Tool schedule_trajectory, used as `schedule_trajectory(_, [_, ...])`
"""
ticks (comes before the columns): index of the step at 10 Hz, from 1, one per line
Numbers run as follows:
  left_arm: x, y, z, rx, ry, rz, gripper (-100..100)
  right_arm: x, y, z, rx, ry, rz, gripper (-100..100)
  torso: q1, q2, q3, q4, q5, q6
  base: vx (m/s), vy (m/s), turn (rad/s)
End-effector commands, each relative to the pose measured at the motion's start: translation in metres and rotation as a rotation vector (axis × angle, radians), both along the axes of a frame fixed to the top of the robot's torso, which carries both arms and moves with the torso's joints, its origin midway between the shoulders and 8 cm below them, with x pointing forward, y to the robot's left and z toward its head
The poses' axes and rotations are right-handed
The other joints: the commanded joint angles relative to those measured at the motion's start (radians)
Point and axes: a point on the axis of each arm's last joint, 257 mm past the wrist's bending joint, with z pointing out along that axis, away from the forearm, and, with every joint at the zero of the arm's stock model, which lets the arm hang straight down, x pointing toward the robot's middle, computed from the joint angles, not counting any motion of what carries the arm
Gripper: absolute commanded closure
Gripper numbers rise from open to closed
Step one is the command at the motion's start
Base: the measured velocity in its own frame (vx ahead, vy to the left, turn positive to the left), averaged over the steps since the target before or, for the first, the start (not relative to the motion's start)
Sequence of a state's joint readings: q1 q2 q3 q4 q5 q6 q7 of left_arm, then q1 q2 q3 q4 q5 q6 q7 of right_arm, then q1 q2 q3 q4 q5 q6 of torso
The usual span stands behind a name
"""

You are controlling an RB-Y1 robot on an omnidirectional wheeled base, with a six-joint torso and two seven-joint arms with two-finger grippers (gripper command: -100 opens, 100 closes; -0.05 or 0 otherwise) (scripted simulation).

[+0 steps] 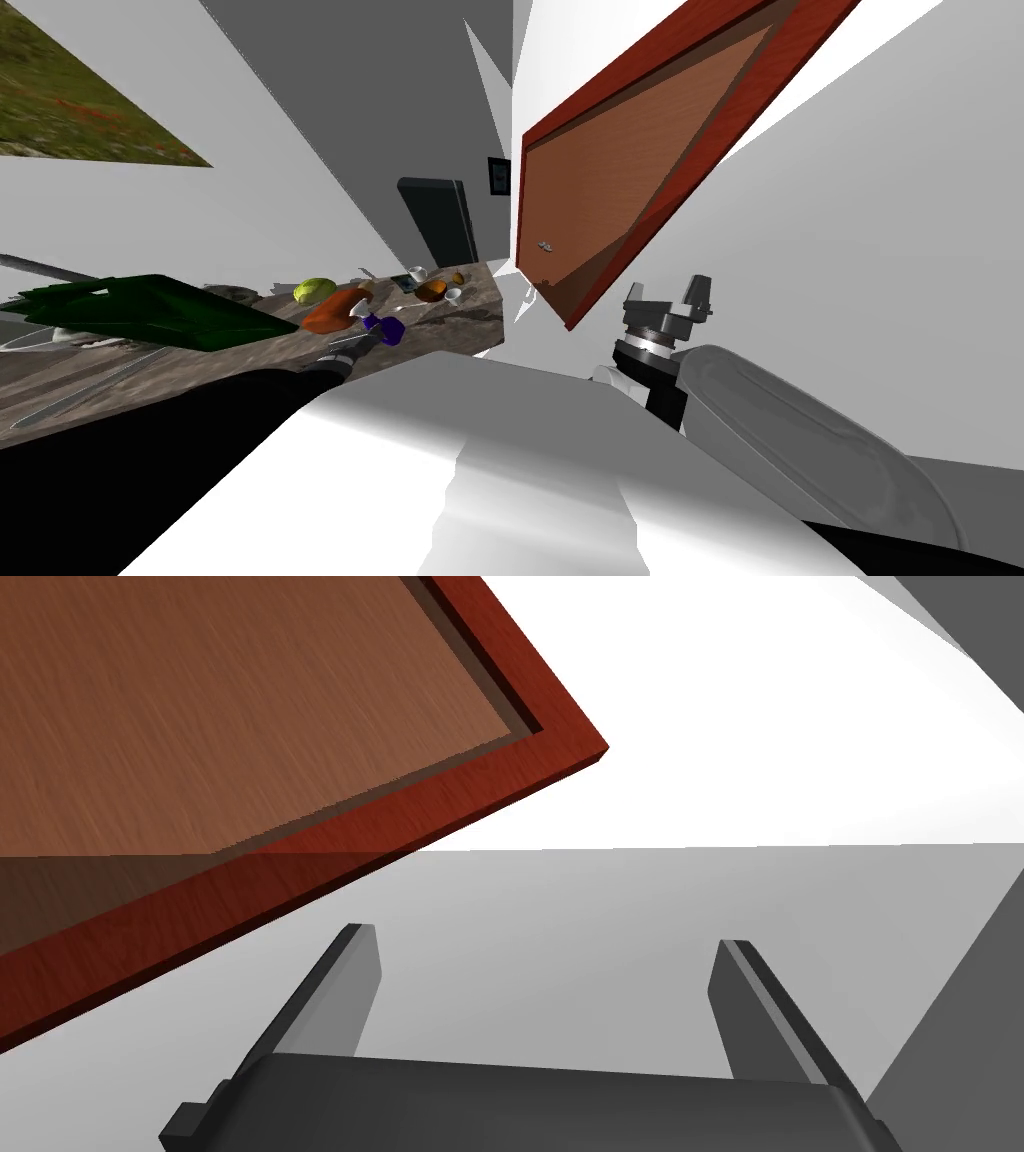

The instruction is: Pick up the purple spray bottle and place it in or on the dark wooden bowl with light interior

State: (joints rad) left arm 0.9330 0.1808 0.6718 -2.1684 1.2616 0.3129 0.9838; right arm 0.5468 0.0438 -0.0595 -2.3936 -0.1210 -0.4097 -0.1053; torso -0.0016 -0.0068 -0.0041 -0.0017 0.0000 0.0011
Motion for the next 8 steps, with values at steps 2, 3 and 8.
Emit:
schedule_trajectory(2, [-0.014,0.022,0.014,-0.001,-0.011,0.044,100,0.000,0.000,0.000,0.000,0.000,0.000,0,0.001,0.000,0.000,0.000,0.000,0.000,0.102,-0.056,-0.149])
schedule_trajectory(3, [-0.020,0.031,0.019,-0.001,-0.016,0.061,100,0.000,0.000,0.000,0.000,0.000,0.000,0,0.001,-0.002,-0.001,0.000,0.000,0.001,0.125,-0.072,-0.126])
schedule_trajectory(8, [-0.046,0.072,0.050,0.004,-0.056,0.142,100,0.000,0.000,0.000,0.000,0.000,0.000,0,0.002,-0.003,-0.001,0.000,0.000,0.001,0.128,-0.038,-0.147])
